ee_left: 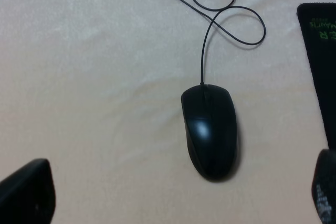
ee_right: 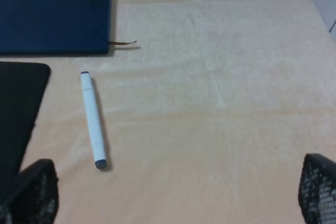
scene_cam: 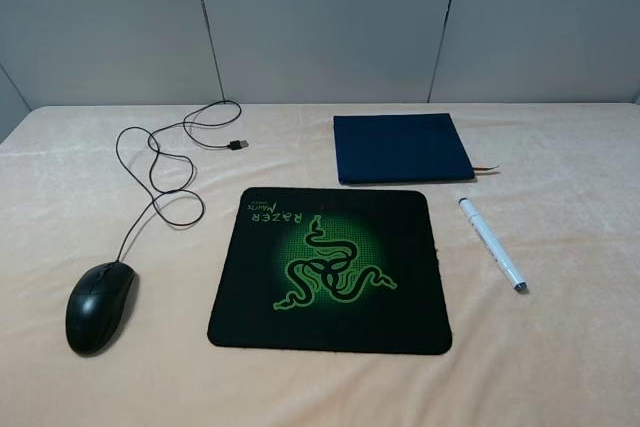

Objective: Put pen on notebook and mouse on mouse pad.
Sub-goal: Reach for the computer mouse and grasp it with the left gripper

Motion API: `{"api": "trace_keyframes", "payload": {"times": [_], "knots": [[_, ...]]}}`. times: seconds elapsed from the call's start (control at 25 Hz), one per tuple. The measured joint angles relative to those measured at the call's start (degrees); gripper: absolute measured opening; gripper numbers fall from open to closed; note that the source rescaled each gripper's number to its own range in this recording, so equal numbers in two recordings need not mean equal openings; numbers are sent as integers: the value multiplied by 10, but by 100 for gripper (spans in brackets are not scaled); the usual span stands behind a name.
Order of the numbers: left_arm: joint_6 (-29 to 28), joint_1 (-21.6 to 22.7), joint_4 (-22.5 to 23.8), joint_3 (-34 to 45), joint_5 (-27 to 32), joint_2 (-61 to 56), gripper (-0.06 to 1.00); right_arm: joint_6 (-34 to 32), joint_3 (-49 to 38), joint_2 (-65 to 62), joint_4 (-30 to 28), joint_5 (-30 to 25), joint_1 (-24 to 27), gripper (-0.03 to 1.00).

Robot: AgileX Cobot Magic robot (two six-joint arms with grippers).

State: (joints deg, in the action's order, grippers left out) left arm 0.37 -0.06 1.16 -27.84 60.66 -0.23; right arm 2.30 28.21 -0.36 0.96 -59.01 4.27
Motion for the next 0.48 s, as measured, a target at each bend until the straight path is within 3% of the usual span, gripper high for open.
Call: {"api": "trace_keyframes", "payload": {"times": [0.48], "knots": [[0, 0, 0, 0, 0, 0, 96, 0, 0, 0, 0, 0, 0, 100]]}}
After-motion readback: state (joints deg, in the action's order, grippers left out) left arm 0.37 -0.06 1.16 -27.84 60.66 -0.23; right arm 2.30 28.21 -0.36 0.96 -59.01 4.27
